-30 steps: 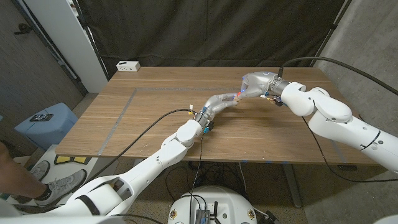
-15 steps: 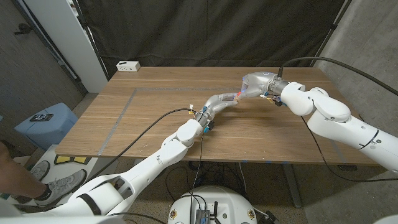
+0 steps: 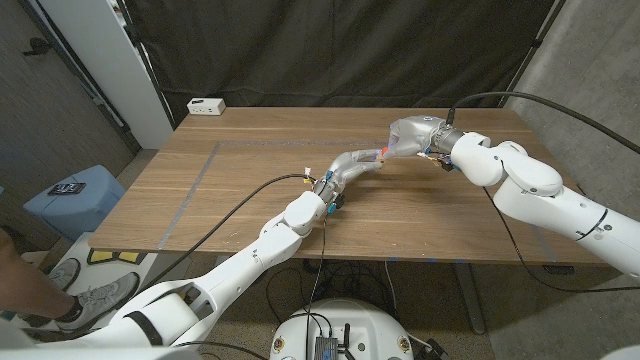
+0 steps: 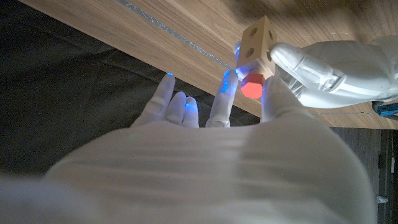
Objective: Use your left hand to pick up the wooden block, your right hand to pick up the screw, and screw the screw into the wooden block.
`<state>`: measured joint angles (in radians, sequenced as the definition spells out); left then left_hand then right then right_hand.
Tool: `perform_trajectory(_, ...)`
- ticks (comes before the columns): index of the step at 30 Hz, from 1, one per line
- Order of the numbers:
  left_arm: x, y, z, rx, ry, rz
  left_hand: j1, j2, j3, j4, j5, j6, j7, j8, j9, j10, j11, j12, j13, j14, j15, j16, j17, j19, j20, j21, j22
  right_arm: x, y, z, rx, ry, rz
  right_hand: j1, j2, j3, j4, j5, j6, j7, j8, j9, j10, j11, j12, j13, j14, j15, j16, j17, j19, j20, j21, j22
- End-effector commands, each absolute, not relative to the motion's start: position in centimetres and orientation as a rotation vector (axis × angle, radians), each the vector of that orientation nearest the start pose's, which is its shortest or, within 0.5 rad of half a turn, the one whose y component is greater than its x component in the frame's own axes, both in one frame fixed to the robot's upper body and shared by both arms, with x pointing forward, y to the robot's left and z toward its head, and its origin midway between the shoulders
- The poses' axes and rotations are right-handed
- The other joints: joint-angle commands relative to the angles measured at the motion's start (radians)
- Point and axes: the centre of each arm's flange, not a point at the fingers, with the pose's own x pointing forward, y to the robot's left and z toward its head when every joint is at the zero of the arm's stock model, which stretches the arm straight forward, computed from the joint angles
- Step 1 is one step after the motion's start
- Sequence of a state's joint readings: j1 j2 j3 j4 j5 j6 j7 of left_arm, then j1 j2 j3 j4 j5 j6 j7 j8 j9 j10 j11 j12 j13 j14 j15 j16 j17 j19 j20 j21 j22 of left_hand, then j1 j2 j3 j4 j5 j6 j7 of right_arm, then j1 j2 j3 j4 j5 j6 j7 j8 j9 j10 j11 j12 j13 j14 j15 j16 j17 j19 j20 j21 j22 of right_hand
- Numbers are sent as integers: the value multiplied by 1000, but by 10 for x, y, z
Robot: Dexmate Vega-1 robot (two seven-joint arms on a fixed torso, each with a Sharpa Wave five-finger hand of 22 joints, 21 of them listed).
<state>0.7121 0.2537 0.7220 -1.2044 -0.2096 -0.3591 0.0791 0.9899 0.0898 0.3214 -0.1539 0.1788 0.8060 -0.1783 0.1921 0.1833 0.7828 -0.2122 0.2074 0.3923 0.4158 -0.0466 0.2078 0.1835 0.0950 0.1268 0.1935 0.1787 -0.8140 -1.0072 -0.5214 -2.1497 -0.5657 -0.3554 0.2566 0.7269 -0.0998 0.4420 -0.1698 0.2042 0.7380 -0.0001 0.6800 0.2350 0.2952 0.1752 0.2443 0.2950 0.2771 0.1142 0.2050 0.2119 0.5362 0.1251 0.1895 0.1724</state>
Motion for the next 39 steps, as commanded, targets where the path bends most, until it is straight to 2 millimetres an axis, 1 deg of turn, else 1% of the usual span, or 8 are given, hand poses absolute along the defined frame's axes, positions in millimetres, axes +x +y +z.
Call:
perform_trajectory(1, 634, 45, -56, 295, -683, -477, 2, 8, 8, -2, 9, 12, 1, 6, 6, 5, -3, 4, 1, 0, -68, 2, 3, 0, 9, 9, 3, 519, -210, 69, -1606, -605, 39, 16, -1, 10, 1, 4, 16, -5, 8, 4, 12, -1, 7, 4, 11, -2, 7, 3, 9, 2, 6, -1)
perform_trajectory(3, 633, 45, -56, 294, -683, -476, 3, 8, 8, -2, 9, 12, 2, 6, 6, 4, -3, 4, 1, 0, -68, 2, 3, 0, 9, 9, 3, 519, -209, 70, -1607, -607, 39, 17, -1, 11, 2, 4, 21, -7, 10, 4, 15, -6, 8, 4, 13, -2, 8, 3, 10, 2, 6, -1)
perform_trajectory(14, 631, 45, -58, 294, -683, -476, 2, 9, 8, -1, 9, 13, 1, 6, 6, 4, -3, 4, 1, -1, -68, 2, 3, 0, 9, 9, 3, 517, -207, 70, -1601, -613, 28, 20, -2, 17, 4, 2, 48, -10, 19, 0, 24, -9, 12, 5, 19, -6, 9, 5, 18, -3, 8, -1)
perform_trajectory(19, 631, 45, -58, 295, -683, -478, 2, 10, 8, 0, 9, 12, 1, 6, 6, 5, -3, 4, 1, -1, -67, 2, 3, 0, 10, 9, 3, 516, -207, 70, -1596, -621, 24, 21, -2, 20, 5, 2, 66, -14, 29, 4, 32, -14, 14, 6, 25, -11, 11, 6, 24, -6, 9, -1)
perform_trajectory(26, 631, 45, -58, 296, -683, -480, 1, 10, 8, 0, 9, 12, 1, 6, 6, 4, -3, 4, 1, 0, -68, 2, 3, 1, 9, 9, 3, 516, -207, 70, -1597, -620, 28, 22, -3, 23, 6, 2, 76, -16, 35, 6, 37, -17, 16, 6, 30, -17, 12, 7, 29, -8, 9, -1)
perform_trajectory(36, 630, 45, -57, 297, -686, -483, 1, 11, 9, 0, 9, 11, 1, 6, 6, 4, -3, 4, 1, 0, -67, 2, 3, 1, 10, 9, 3, 514, -206, 70, -1595, -625, 28, 26, -2, 28, 6, 2, 73, -18, 37, 8, 36, -17, 15, 6, 30, -20, 11, 8, 29, -9, 8, -2)
perform_trajectory(39, 629, 45, -58, 297, -684, -484, 2, 9, 9, -1, 9, 12, 1, 6, 6, 4, -3, 4, 1, 0, -67, 2, 3, 1, 9, 9, 3, 513, -206, 69, -1590, -629, 24, 30, -1, 32, 5, 2, 86, -22, 45, 12, 40, -19, 17, 7, 33, -21, 11, 8, 32, -10, 8, -2)
